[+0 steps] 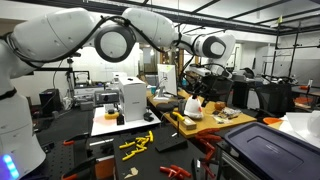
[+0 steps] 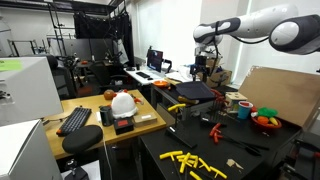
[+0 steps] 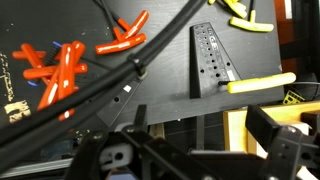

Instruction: Unfasten the red handle and put it on the table

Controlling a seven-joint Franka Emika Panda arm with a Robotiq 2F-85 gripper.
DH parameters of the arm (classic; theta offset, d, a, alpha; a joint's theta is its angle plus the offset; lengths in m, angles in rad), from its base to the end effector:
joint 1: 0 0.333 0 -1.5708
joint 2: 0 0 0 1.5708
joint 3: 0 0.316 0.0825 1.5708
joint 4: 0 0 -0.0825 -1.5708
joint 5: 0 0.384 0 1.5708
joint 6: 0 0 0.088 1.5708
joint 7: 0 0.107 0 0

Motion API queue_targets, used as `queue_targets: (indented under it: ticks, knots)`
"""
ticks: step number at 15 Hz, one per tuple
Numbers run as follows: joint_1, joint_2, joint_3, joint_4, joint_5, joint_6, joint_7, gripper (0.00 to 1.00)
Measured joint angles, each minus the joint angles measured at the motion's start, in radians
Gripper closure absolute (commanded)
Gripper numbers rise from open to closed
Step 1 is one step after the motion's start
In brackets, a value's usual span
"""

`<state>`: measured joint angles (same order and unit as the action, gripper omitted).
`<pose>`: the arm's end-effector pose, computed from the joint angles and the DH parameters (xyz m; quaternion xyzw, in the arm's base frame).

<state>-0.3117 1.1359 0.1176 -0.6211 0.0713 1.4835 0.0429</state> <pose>0.7474 -0.1858 0.2780 -0.9763 0.1444 0.1244 0.1025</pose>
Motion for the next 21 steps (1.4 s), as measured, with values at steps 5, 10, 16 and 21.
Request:
queue_targets:
  ticks: [5,10,16,21]
  knots:
    - [-0.029,-0.101,0.001,-0.081,-0.003,-0.032,-0.029,0.0]
    - [-0.047,-0.215,-0.002,-0.256,-0.017,0.054,-0.076,0.0]
    - [-0.058,-0.314,-0.009,-0.511,-0.031,0.3,-0.103,0.0]
    - [-0.036,-0.382,-0.058,-0.735,-0.031,0.553,-0.178,0.0]
